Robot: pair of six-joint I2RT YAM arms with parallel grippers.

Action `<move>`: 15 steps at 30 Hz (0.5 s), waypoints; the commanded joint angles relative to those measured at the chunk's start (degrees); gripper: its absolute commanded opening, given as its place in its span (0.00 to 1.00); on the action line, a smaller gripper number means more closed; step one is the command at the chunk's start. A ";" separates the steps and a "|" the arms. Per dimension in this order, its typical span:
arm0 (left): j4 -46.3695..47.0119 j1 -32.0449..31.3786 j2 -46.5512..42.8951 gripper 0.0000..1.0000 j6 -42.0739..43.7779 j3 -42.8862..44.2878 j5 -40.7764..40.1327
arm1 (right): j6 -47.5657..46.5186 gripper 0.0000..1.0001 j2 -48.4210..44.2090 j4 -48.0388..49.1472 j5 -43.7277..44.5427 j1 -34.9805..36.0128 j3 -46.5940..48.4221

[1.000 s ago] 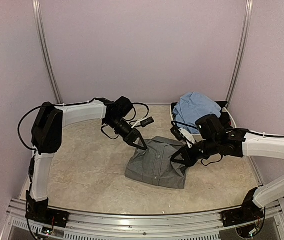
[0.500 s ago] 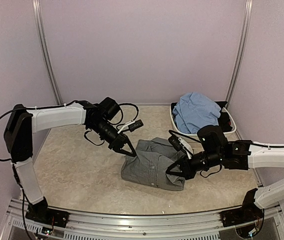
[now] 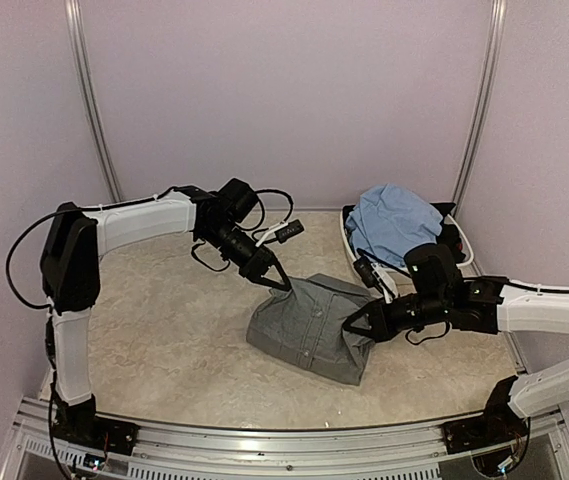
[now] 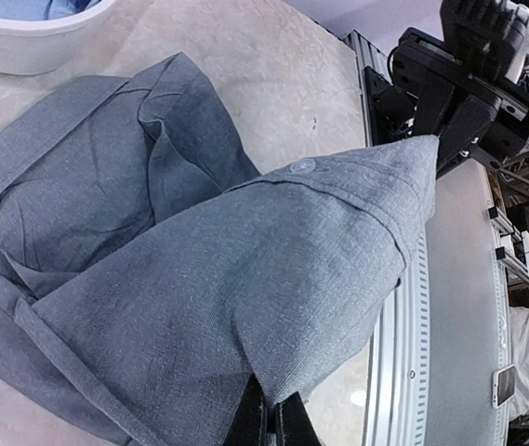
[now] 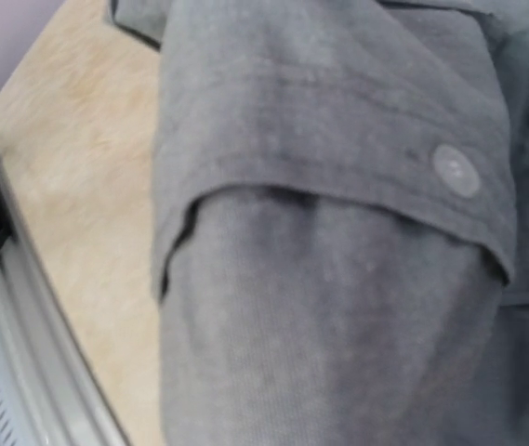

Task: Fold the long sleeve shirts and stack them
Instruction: Fold the 2/3-rectangle-folded shirt at the center of the board.

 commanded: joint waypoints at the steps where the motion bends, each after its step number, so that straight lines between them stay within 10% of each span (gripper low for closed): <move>1: -3.42 4.02 7.00 0.00 -0.47 5.86 -4.10 | 1.03 0.02 1.71 -4.67 0.55 -3.91 -0.33; 15: 0.30 7.43 19.97 0.00 -5.94 21.56 -1.74 | -5.95 0.03 10.67 -6.23 0.13 -15.45 4.28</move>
